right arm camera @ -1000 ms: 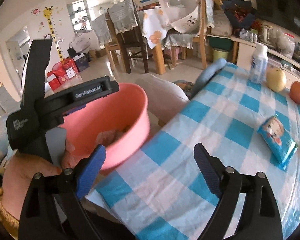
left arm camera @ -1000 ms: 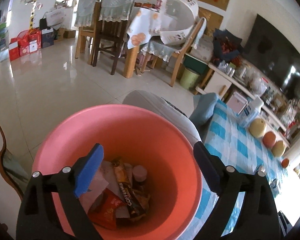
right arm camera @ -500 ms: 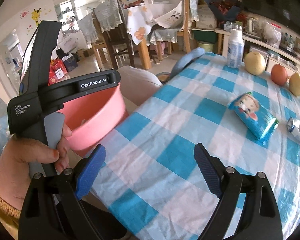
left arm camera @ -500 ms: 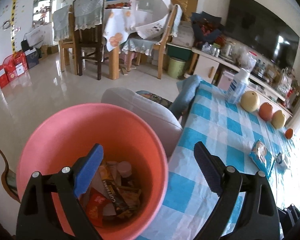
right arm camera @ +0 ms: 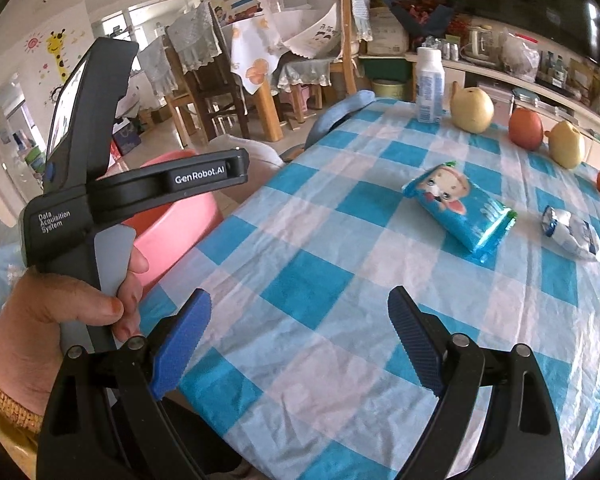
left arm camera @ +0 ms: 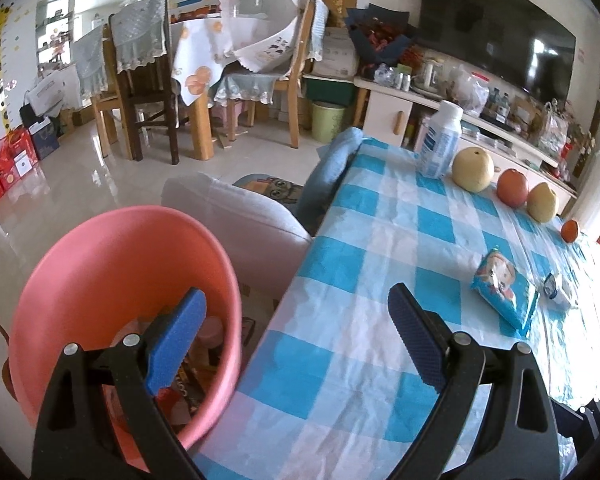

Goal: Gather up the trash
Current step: 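Move both empty tools back toward the table items, then grasp the blue cartoon wet-wipe pack with the left tool while the right tool approaches the MAGICDAY bottle, then grasp the white MAGICDAY bottle with the right tool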

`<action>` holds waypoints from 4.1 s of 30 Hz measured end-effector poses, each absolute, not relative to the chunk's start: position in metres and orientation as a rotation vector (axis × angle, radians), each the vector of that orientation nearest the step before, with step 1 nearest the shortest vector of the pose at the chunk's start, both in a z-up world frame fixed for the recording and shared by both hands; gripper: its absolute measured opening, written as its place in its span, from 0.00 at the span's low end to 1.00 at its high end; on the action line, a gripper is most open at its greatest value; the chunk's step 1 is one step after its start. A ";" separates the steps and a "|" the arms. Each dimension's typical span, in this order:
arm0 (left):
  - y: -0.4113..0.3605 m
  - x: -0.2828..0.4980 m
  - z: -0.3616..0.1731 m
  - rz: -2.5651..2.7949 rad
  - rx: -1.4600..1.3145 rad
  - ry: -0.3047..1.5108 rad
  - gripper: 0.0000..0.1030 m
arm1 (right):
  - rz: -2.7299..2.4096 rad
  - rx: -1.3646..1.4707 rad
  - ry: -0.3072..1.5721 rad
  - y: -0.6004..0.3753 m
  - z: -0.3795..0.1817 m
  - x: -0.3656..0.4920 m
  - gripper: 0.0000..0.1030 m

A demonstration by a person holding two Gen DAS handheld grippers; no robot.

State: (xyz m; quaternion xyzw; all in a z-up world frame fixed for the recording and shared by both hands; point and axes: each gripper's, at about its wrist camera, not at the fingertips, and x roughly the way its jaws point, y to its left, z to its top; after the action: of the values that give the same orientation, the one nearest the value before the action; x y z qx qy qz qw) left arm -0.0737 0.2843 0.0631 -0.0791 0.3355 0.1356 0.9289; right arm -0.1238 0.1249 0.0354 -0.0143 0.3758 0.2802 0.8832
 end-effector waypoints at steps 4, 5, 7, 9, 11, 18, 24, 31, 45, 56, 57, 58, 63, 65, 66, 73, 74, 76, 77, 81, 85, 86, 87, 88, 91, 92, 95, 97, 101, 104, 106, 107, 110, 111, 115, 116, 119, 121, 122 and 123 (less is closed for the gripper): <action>0.271 -0.070 0.062 0.262 -0.131 0.695 0.90 | 0.562 -0.019 0.774 0.113 0.035 -0.122 0.87; 0.267 -0.068 0.061 0.256 -0.121 0.698 0.90 | 0.557 -0.015 0.773 0.110 0.035 -0.121 0.86; 0.261 -0.066 0.060 0.247 -0.107 0.704 0.90 | 0.548 -0.003 0.774 0.103 0.033 -0.119 0.86; 0.256 -0.064 0.059 0.241 -0.094 0.709 0.90 | 0.541 0.008 0.776 0.097 0.032 -0.117 0.86; 0.249 -0.062 0.058 0.230 -0.082 0.712 0.90 | 0.533 0.017 0.779 0.091 0.030 -0.116 0.87; 0.227 -0.056 0.055 0.203 -0.032 0.721 0.90 | 0.508 0.042 0.784 0.070 0.027 -0.112 0.87; 0.207 -0.051 0.053 0.175 0.018 0.728 0.90 | 0.494 0.057 0.789 0.055 0.025 -0.110 0.87; 0.186 -0.047 0.051 0.133 0.053 0.736 0.90 | 0.473 0.039 0.759 0.040 0.033 -0.112 0.87; 0.149 -0.041 0.048 0.070 0.130 0.732 0.90 | 0.406 0.052 0.719 -0.008 0.052 -0.104 0.87; 0.141 -0.032 0.046 -0.058 -0.045 0.754 0.90 | 0.287 0.137 0.745 -0.076 0.054 -0.077 0.87; 0.139 -0.031 0.046 -0.083 -0.067 0.754 0.90 | 0.276 0.145 0.751 -0.082 0.053 -0.073 0.87; 0.137 -0.029 0.045 -0.102 -0.083 0.757 0.90 | 0.268 0.150 0.755 -0.086 0.052 -0.072 0.87; 0.129 -0.016 0.037 -0.177 -0.199 0.797 0.90 | 0.236 0.170 0.774 -0.103 0.047 -0.058 0.87; 0.127 -0.011 0.033 -0.198 -0.252 0.813 0.90 | 0.232 0.156 0.779 -0.102 0.046 -0.052 0.87; 0.125 -0.008 0.031 -0.209 -0.289 0.820 0.90 | 0.230 0.146 0.783 -0.101 0.044 -0.049 0.87; 0.108 0.004 0.028 -0.224 -0.357 0.821 0.90 | 0.211 0.074 0.851 -0.095 0.026 -0.025 0.87; 0.105 0.007 0.027 -0.218 -0.357 0.821 0.90 | 0.213 0.075 0.859 -0.096 0.024 -0.022 0.86; 0.101 0.013 0.027 -0.201 -0.360 0.826 0.90 | 0.219 0.081 0.867 -0.097 0.021 -0.017 0.86; 0.101 0.015 0.026 -0.186 -0.359 0.829 0.90 | 0.223 0.085 0.870 -0.098 0.020 -0.014 0.86; 0.100 0.029 0.026 -0.132 -0.372 0.829 0.90 | 0.247 0.122 0.876 -0.103 0.016 -0.002 0.87; 0.097 0.042 0.026 -0.097 -0.357 0.830 0.90 | 0.263 0.173 0.892 -0.106 0.008 0.012 0.86; 0.097 0.044 0.025 -0.086 -0.347 0.833 0.90 | 0.273 0.194 0.899 -0.107 0.006 0.016 0.86; 0.096 0.046 0.024 -0.068 -0.328 0.840 0.90 | 0.279 0.210 0.901 -0.107 0.005 0.018 0.86; 0.095 0.049 0.022 -0.050 -0.308 0.851 0.90 | 0.283 0.229 0.902 -0.107 0.004 0.021 0.86; 0.095 0.055 0.015 -0.028 -0.280 0.886 0.90 | 0.277 0.242 0.890 -0.104 0.005 0.025 0.86; 0.095 0.057 0.013 -0.021 -0.270 0.895 0.90 | 0.280 0.241 0.885 -0.102 0.005 0.026 0.86; 0.091 0.058 0.010 0.004 -0.201 0.900 0.90 | 0.293 0.220 0.873 -0.094 0.007 0.029 0.88; 0.089 0.059 0.008 0.011 -0.172 0.905 0.90 | 0.282 0.187 0.873 -0.088 0.005 0.032 0.90; 0.086 0.059 0.008 0.024 -0.120 0.898 0.73 | 0.275 0.157 0.896 -0.081 -0.002 0.040 0.90; 0.088 0.060 0.008 0.013 -0.112 0.894 0.65 | 0.272 0.121 0.903 -0.077 -0.007 0.045 0.90; 0.090 0.060 0.009 0.004 -0.110 0.893 0.61 | 0.264 0.080 0.899 -0.074 -0.008 0.047 0.91; 0.090 0.059 0.009 -0.001 -0.110 0.894 0.59 | 0.267 0.070 0.900 -0.074 -0.009 0.047 0.91; 0.095 0.059 0.010 -0.019 -0.122 0.898 0.56 | 0.334 0.066 0.933 -0.069 -0.008 0.044 0.91; 0.096 0.060 0.010 -0.026 -0.124 0.901 0.55 | 0.366 0.079 0.944 -0.067 -0.007 0.042 0.91; 0.100 0.058 0.010 -0.029 -0.110 0.902 0.55 | 0.553 0.097 0.972 -0.054 -0.002 0.026 0.91; 0.101 0.058 0.010 -0.029 -0.109 0.903 0.54 | 0.560 0.078 0.958 -0.053 0.001 0.022 0.91; 0.103 0.057 0.010 -0.030 -0.108 0.904 0.54 | 0.497 0.048 0.916 -0.059 0.006 0.022 0.91; 0.103 0.057 0.010 -0.030 -0.099 0.903 0.54 | 0.418 0.000 0.881 -0.064 0.007 0.026 0.91; 0.103 0.056 0.010 -0.031 -0.092 0.902 0.54 | 0.400 -0.013 0.870 -0.065 0.007 0.027 0.91; 0.103 0.056 0.010 -0.032 -0.082 0.901 0.53 | 0.389 -0.020 0.859 -0.067 0.007 0.029 0.91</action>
State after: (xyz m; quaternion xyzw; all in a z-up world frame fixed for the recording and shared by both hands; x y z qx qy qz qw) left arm 0.0560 0.1031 0.0103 -0.0398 0.4354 -0.0154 0.8992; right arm 0.0295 -0.0668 0.0068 -0.0098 0.4138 0.1875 0.8908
